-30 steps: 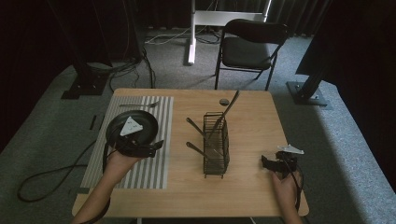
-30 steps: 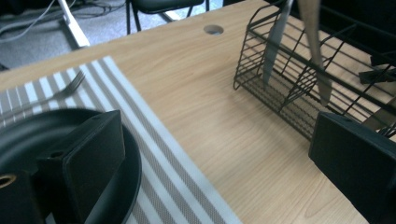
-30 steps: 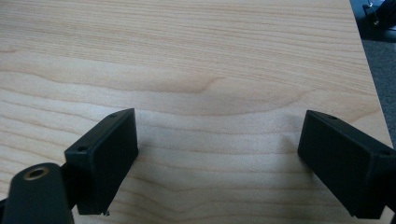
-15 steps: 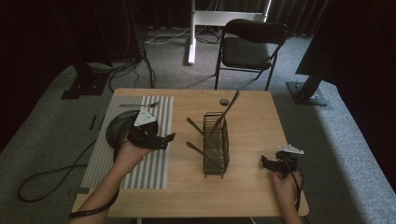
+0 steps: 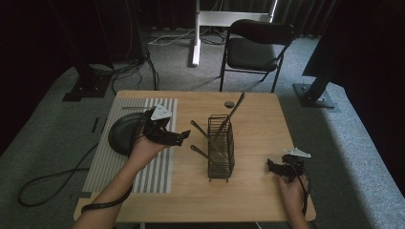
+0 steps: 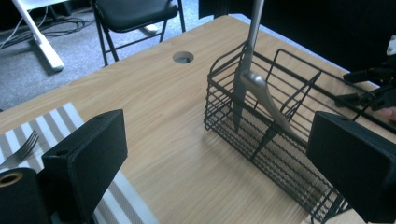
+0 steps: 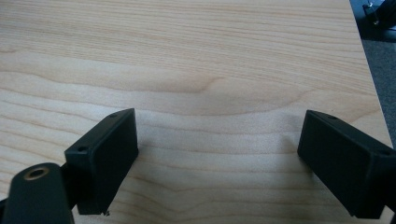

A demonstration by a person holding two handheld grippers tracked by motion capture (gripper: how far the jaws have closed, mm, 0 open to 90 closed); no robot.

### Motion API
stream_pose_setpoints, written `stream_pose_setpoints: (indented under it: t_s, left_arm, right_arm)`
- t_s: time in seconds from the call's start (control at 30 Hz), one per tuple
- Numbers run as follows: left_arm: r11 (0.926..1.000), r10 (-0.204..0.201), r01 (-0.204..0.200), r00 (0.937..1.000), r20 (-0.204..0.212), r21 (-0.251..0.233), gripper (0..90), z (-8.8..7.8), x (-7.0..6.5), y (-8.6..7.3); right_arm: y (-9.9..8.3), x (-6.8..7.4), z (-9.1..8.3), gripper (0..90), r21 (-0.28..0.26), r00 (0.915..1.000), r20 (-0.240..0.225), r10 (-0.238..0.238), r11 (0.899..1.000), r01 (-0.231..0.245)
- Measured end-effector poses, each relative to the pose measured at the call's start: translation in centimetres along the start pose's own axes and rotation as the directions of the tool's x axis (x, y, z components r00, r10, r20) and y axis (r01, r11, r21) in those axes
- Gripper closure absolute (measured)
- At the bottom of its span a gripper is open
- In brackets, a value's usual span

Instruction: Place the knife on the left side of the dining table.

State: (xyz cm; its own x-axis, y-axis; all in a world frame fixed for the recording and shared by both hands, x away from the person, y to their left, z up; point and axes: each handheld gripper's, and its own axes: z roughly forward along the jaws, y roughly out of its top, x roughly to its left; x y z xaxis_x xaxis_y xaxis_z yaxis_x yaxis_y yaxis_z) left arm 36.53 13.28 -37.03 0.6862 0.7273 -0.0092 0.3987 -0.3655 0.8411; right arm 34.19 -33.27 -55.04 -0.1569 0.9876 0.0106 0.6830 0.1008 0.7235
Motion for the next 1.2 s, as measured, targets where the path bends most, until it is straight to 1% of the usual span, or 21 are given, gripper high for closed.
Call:
stream_pose_setpoints:
  t_s: [0.17,0.2,0.27,0.3,0.33,0.4,0.43,0.53,0.6,0.63,0.7,0.77,0.8,0.83,0.87,0.9,0.97,1.0,1.03,1.13,1.2]
  left_arm:
    - [0.9998,-0.016,0.017,0.999,0.041,-0.012,8.4,0.8,-0.3,0.8]
    - [0.9997,-0.018,0.019,0.9991,0.038,-0.014,13.9,0.9,-0.4,0.9]
    - [0.9995,-0.027,0.028,0.9983,0.051,-0.013,14.8,1.3,-0.4,1.1]
    - [0.9995,-0.03,0.03,0.9985,0.046,-0.011,16.6,1.4,-0.4,1.2]
    - [0.9995,-0.029,0.03,0.9982,0.052,-0.008,21.9,1.6,-0.4,1.3]
    - [0.999,-0.044,0.045,0.9971,0.062,-0.004,24.2,1.9,-0.4,1.4]
    - [0.999,-0.043,0.044,0.9962,0.075,-0.006,29.9,2.0,-0.4,1.5]
    - [0.9988,-0.047,0.048,0.9939,0.099,-0.007,41.1,2.3,-0.4,1.5]
    - [0.9988,-0.047,0.048,0.9939,0.099,-0.007,42.2,2.3,-0.4,1.5]
    - [0.9977,-0.067,0.067,0.9909,0.117,0.007,48.7,2.6,-0.3,1.5]
    - [0.9967,-0.081,0.079,0.9883,0.129,0.017,53.6,2.8,-0.3,1.5]
    - [0.9965,-0.083,0.081,0.9879,0.131,0.018,54.8,3.0,-0.3,1.5]
    - [0.996,-0.088,0.086,0.9846,0.151,0.023,59.8,3.1,-0.3,1.4]
    - [0.9956,-0.093,0.091,0.9836,0.154,0.025,59.9,3.2,-0.3,1.4]
    - [0.9956,-0.093,0.091,0.9836,0.154,0.025,63.4,3.2,-0.3,1.4]
    - [0.9974,-0.071,0.069,0.987,0.144,0.024,64.9,3.3,-0.5,1.3]
    - [0.9981,-0.06,0.058,0.9879,0.143,0.019,66.1,3.2,-0.6,1.3]
    - [0.9989,-0.046,0.045,0.9893,0.138,0.014,70.1,3.2,-0.8,1.3]
    - [0.9988,-0.049,0.047,0.9894,0.137,0.013,70.1,3.2,-0.8,1.3]
    - [0.9979,-0.065,0.065,0.9867,0.149,0.009,71.4,3.2,-0.7,1.2]
    - [0.9964,-0.084,0.085,0.981,0.175,0.003,73.2,3.1,-0.5,1.2]
  right_arm:
    - [0.0,0.0,0.0,11.4,0.0,1.0,0.0,-0.001,1.0,0.001]
    - [0.0,0.0,0.0,11.4,0.0,1.0,0.0,-0.001,1.0,0.001]
    - [0.0,0.0,0.0,11.4,0.0,1.0,0.0,-0.001,1.0,0.001]
    - [0.0,0.0,0.0,11.3,0.0,1.0,0.0,-0.001,1.0,0.001]
    - [0.0,0.0,0.0,11.4,0.0,1.0,0.0,-0.001,1.0,0.001]
    - [0.0,0.0,0.0,11.4,0.0,1.0,0.0,-0.001,1.0,0.001]
    - [0.0,0.0,0.0,11.4,0.0,1.0,0.0,-0.001,1.0,0.001]
    - [0.0,0.0,0.0,11.4,0.0,1.0,0.0,-0.001,1.0,0.001]
    - [0.0,0.0,0.0,11.4,0.0,1.0,0.0,-0.001,1.0,0.001]
    - [0.0,0.0,0.0,11.4,0.0,1.0,0.0,0.001,1.0,-0.001]
    - [0.0,0.0,0.0,11.4,0.0,1.0,0.0,0.0,1.0,0.0]
    - [0.0,0.0,0.0,11.4,0.0,1.0,0.0,0.001,1.0,-0.001]
    - [0.0,0.0,0.0,11.4,0.0,1.0,0.0,0.0,1.0,0.0]
    - [0.0,0.0,0.0,11.4,0.0,1.0,0.0,-0.001,1.0,0.001]
    - [0.0,0.0,0.0,11.4,0.0,1.0,0.0,-0.001,1.0,0.001]
    - [0.0,0.0,0.0,11.4,0.0,1.0,0.0,0.0,1.0,0.0]
    - [0.0,0.0,0.0,11.4,0.0,1.0,0.0,-0.001,1.0,0.001]
    - [0.0,0.0,0.0,11.4,-0.001,1.0,0.0,-0.001,1.0,0.001]
    - [0.0,0.0,0.0,11.4,-0.001,1.0,0.0,-0.001,1.0,0.001]
    - [0.0,0.0,0.0,11.4,0.0,1.0,0.0,-0.001,1.0,0.001]
    - [0.0,0.0,0.0,11.4,-0.001,1.0,0.0,-0.001,1.0,0.001]
